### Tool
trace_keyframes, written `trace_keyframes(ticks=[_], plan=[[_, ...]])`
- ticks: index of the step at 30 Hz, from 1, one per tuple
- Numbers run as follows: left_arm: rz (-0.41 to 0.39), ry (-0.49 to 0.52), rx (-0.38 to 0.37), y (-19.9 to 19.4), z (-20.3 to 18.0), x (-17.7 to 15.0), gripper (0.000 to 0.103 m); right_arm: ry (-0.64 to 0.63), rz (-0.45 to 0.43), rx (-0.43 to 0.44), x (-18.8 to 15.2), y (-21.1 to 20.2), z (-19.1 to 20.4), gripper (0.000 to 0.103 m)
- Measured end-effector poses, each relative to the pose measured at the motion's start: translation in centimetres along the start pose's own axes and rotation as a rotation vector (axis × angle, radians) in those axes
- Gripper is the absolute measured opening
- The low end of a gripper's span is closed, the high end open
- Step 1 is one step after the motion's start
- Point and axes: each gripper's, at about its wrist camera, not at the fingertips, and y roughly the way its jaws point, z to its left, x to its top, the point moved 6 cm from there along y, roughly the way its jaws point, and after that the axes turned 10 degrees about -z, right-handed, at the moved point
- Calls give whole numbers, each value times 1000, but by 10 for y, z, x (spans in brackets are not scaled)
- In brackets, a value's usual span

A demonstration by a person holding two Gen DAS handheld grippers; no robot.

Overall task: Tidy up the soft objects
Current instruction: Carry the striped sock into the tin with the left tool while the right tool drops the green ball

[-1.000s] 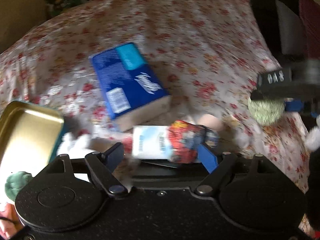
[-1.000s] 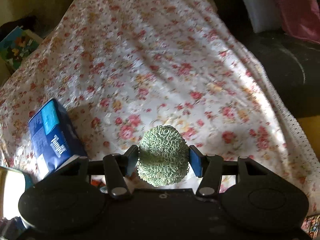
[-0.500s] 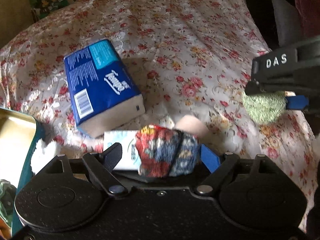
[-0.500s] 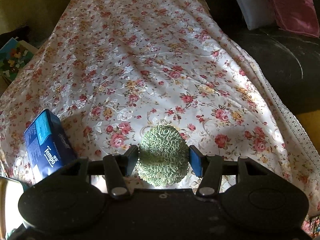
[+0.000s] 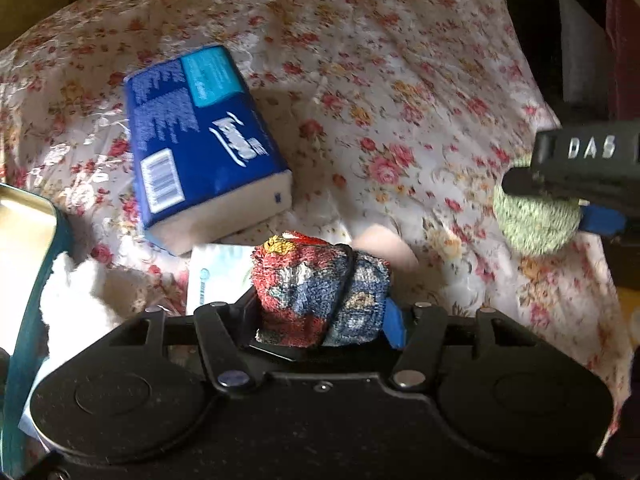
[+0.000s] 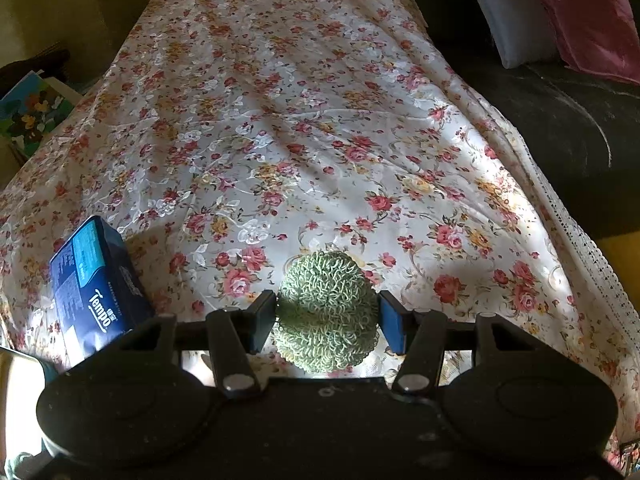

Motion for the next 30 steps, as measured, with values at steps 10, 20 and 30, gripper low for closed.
trace_keyframes(ticks=[10,20,30], plan=[[-50,-60,50,-43,34,17,56,-50,-11,10,-2,-4,12,54],[-85,-91,199,-90,99,15,56,-102,-12,48,-6,-9,27,54],[-131,-174,311,-136,173,12,56,-161,-64,78,-7,-27,45,54]])
